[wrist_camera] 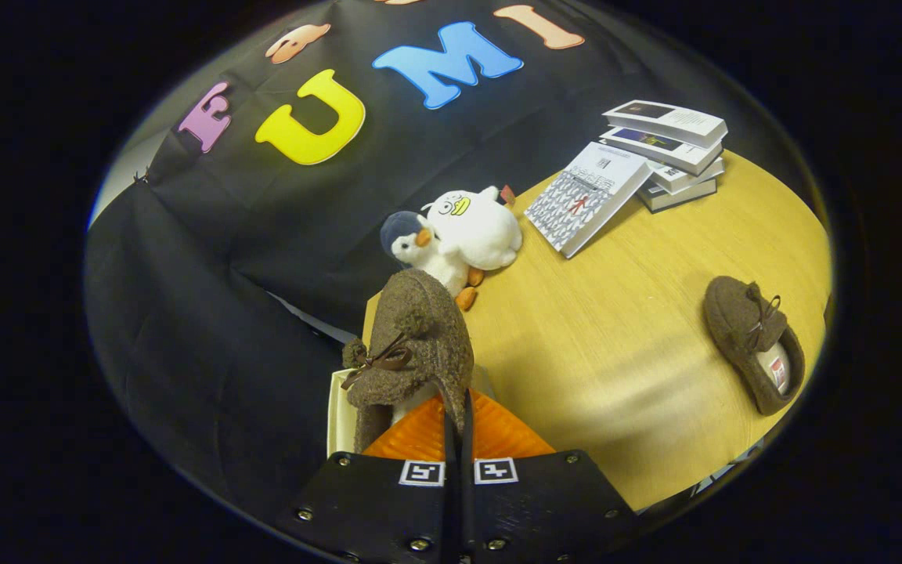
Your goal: Open the storage box then place both shoes into the box .Put the left shoe in first, then the right shoe, with the right side of both shoes facing outward in a uniform manner.
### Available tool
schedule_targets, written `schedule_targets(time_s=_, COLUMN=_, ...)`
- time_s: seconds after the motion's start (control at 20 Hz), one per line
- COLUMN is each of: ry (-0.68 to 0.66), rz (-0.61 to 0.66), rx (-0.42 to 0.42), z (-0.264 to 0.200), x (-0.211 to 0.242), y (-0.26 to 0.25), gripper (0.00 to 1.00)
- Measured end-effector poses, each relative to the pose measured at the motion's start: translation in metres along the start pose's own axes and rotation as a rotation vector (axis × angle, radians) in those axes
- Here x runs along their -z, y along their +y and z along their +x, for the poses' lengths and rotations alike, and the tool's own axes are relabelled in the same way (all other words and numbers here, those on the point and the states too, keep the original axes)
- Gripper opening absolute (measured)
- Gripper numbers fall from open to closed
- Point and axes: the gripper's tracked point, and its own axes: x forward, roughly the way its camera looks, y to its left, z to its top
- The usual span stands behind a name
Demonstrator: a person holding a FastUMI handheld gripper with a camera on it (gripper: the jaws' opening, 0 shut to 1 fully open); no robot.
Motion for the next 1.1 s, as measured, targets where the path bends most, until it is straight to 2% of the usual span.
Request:
schedule_targets(time_s=0.35, ry=0.036, rz=-0.057, rx=-0.049, z=0.039, x=0.041, y=0.063, gripper=0.00)
schedule_targets(time_s=0.7, ry=0.083, rz=-0.068, rx=-0.042, z=0.076, x=0.088, y=0.087, gripper=0.00)
schedule_targets(time_s=0.95, ry=0.087, rz=-0.079, rx=-0.022, z=0.090, x=0.105, y=0.088, gripper=0.01)
schedule_targets(time_s=1.05, ry=0.108, rz=-0.092, rx=-0.057, z=0.090, x=0.112, y=0.097, gripper=0.03)
schedule_targets(time_s=1.1, ry=0.117, rz=-0.101, rx=-0.064, z=0.091, x=0.114, y=0.096, gripper=0.09)
